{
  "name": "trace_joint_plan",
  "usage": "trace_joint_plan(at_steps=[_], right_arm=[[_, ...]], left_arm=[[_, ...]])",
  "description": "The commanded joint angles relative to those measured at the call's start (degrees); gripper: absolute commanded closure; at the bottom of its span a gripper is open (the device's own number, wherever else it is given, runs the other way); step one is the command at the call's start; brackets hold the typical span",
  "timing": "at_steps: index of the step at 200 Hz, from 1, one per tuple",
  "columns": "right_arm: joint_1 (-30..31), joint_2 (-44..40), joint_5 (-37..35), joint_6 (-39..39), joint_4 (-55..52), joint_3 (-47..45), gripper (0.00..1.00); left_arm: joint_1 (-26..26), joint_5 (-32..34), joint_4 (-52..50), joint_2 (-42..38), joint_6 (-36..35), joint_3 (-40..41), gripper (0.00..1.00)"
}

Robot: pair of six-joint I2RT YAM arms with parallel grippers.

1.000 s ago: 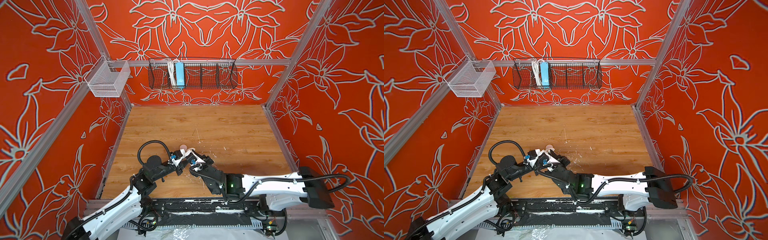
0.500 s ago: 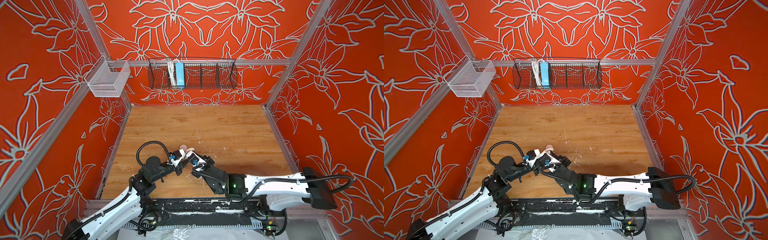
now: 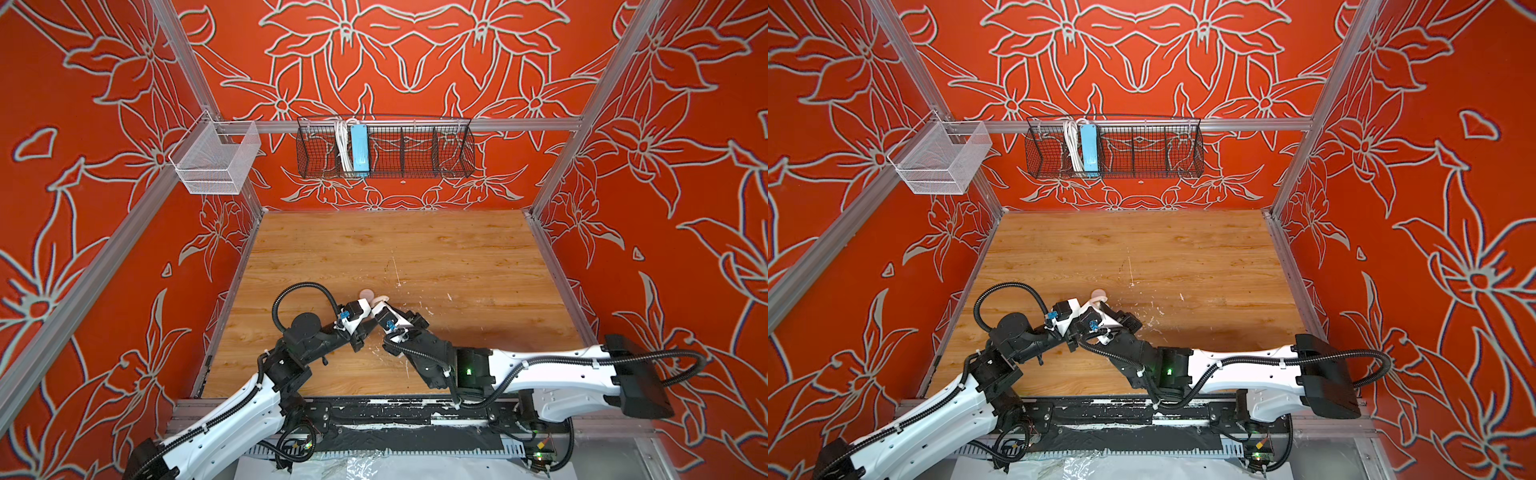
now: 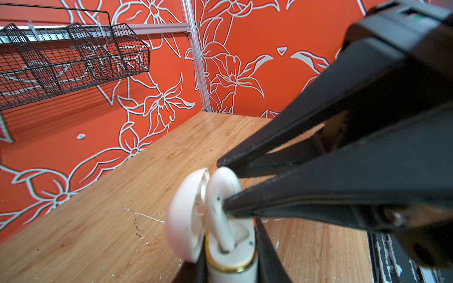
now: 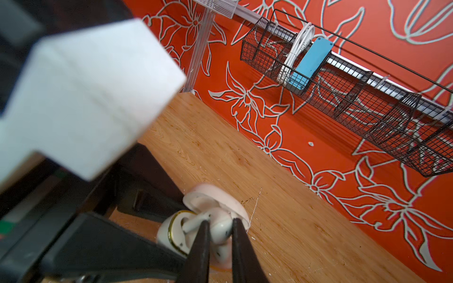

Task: Insert wireless bluetooth earbuds into charging case
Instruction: Insert the wireless bluetooth earbud into the charging case.

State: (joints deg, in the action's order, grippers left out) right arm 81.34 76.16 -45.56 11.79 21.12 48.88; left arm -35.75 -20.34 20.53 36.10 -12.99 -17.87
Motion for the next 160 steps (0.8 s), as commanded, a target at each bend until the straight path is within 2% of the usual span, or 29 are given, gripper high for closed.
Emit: trace_joint_plan(at_steps=[1,114,160], right_arm=[[0.58,0.90,0.56,1.11,1.14,-0.19,1.00],[2.84,2.78,-1.11,3.41,2.86,-0.09,1.00],[4.20,0.95,2.87,4.18,4.67,-2.65,1.00]], left_arm=[[-0.46,0.39,1.79,-0.59,0.09,0.04,1.00],[-0.46,1.22,1.35,-0.74,0.45,-0.10,1.00],[-0.46,1.70,1.28,-0.74,0.52,-0.12,1.00]])
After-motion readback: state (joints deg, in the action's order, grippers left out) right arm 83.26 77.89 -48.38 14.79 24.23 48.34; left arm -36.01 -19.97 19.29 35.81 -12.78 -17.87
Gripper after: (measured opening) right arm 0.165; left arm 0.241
